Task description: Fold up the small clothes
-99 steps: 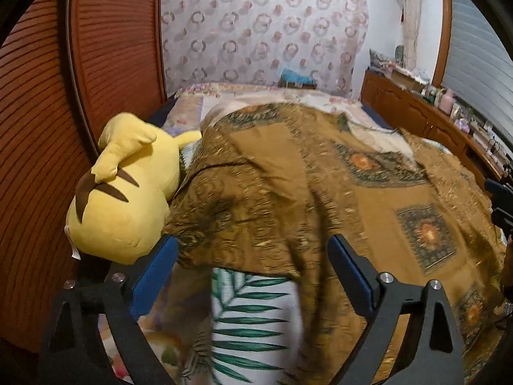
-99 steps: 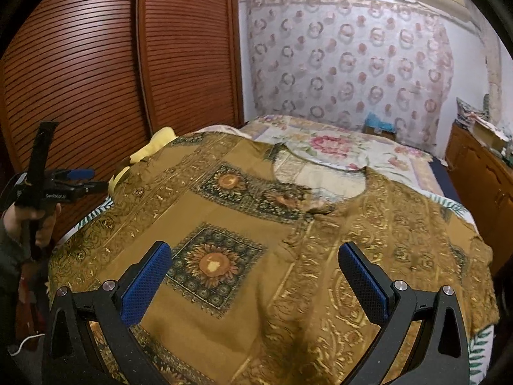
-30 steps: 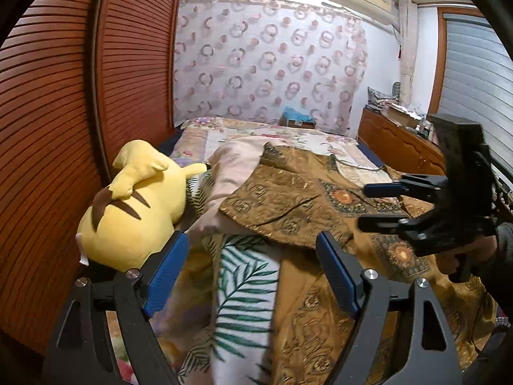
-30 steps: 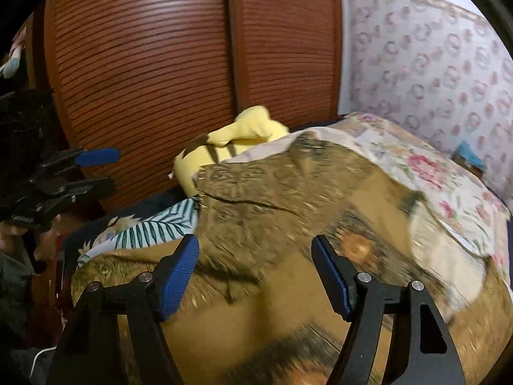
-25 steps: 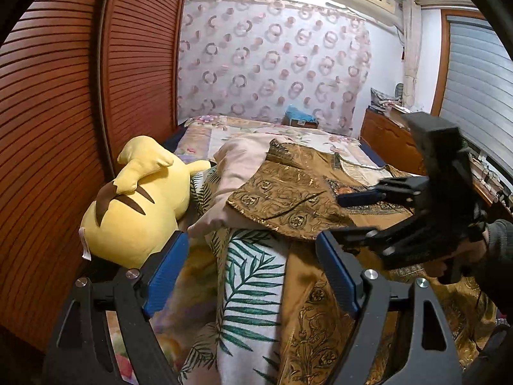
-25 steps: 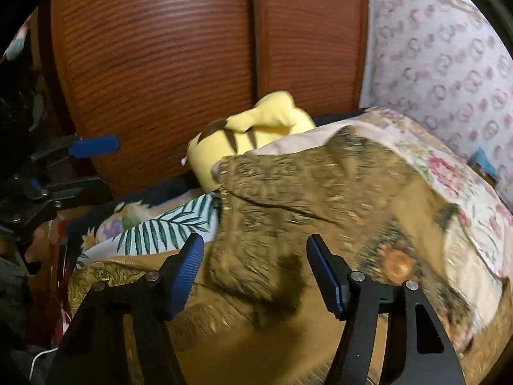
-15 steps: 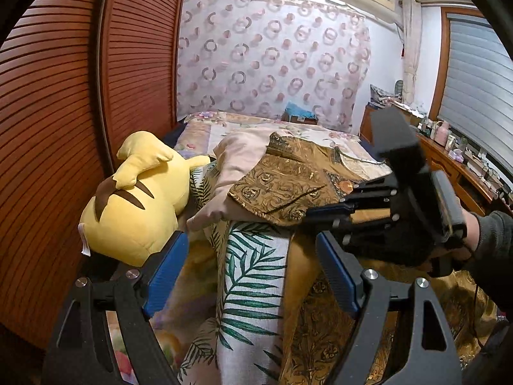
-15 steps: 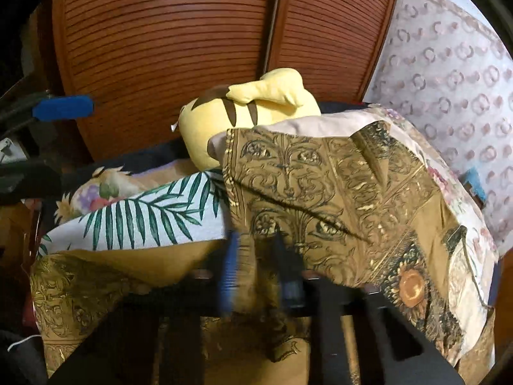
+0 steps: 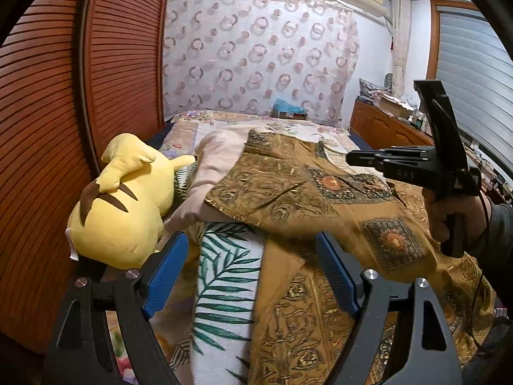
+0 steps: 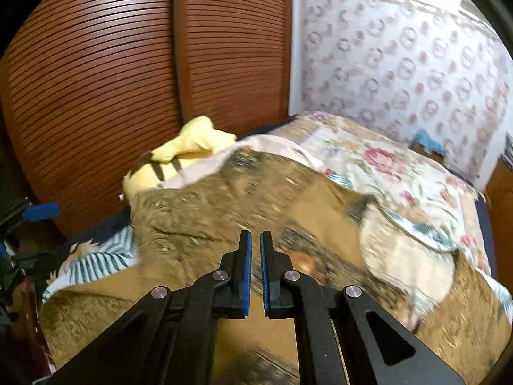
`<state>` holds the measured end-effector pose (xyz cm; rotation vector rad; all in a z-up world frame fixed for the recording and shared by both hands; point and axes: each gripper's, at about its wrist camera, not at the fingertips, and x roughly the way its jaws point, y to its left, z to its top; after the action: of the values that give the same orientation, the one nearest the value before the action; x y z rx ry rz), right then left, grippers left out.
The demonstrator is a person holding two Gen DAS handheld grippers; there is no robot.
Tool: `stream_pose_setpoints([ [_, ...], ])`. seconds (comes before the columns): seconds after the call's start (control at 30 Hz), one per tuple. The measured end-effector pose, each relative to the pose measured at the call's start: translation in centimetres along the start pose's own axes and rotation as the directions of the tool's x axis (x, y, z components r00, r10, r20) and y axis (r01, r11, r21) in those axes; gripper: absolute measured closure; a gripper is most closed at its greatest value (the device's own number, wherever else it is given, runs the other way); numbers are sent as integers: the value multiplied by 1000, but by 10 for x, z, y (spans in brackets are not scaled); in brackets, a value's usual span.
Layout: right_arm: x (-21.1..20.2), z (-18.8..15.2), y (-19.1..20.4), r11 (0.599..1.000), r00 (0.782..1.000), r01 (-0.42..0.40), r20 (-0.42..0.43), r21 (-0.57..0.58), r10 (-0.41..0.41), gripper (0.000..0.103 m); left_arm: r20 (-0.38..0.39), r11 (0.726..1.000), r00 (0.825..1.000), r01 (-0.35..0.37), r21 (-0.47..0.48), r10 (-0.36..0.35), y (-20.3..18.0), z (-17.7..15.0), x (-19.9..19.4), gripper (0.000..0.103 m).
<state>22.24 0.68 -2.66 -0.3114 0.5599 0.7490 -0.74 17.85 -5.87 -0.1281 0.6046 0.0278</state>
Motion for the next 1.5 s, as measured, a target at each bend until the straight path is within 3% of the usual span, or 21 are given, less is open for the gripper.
stream_pose_setpoints([
  [0.07,-4,-4,-3,1000,1000,-1,-8,3,1,98,-7,1000,1000,-5,8,5,-4,1,4,21],
  [0.17,-9,-5,7,998,997,-70,-9,0,70,97,-6,1000,1000,-3,11,3,-8,1,3,21],
  [0.23,-7,-5,16,992,993,-120,-23,-28,119,77,-7,1000,1000,-4,13,4,-9,1,2,21],
  [0.3,-2,-4,29,982,984,-175,-42,-71,172,64,-10,1000,1000,-10,15,10,-8,0,1,21],
  [0.33,2,-6,39,974,977,-210,-55,-89,206,58,-12,1000,1000,-14,14,14,-6,0,0,21],
  [0.4,11,-10,52,961,967,-249,-90,-122,239,56,-12,1000,1000,-19,8,19,-3,-1,-1,21],
  [0.53,36,-18,74,940,947,-299,-172,-167,270,56,-13,999,999,-31,-11,31,6,-4,-4,21],
  [0.67,59,-25,85,939,950,-254,-245,-232,196,60,-15,999,999,-38,-18,38,10,-5,-4,21],
  [0.73,65,-23,88,939,950,-252,-245,-233,194,83,-16,999,999,-40,-20,39,10,-5,-5,21],
  [0.77,65,-23,89,941,954,-236,-244,-241,177,87,-16,999,999,-40,-21,39,11,-6,-5,21],
  [0.8,65,-21,83,941,955,-231,-241,-247,171,97,-17,999,999,-40,-22,39,11,-5,-4,21],
  [0.93,43,-17,71,954,968,-207,-185,-216,168,98,-18,999,999,-37,-20,36,10,-5,-4,21],
  [1.13,2,-15,28,991,991,-123,-54,-56,120,98,-23,1000,999,-28,-8,28,2,-3,2,21],
  [1.4,-28,-39,-15,996,998,-35,-49,85,39,98,-31,1000,999,-9,5,9,-13,6,12,21],
  [1.5,-39,-43,-11,997,999,-12,-43,77,16,89,-37,1000,999,3,16,-2,-19,11,19,21],
])
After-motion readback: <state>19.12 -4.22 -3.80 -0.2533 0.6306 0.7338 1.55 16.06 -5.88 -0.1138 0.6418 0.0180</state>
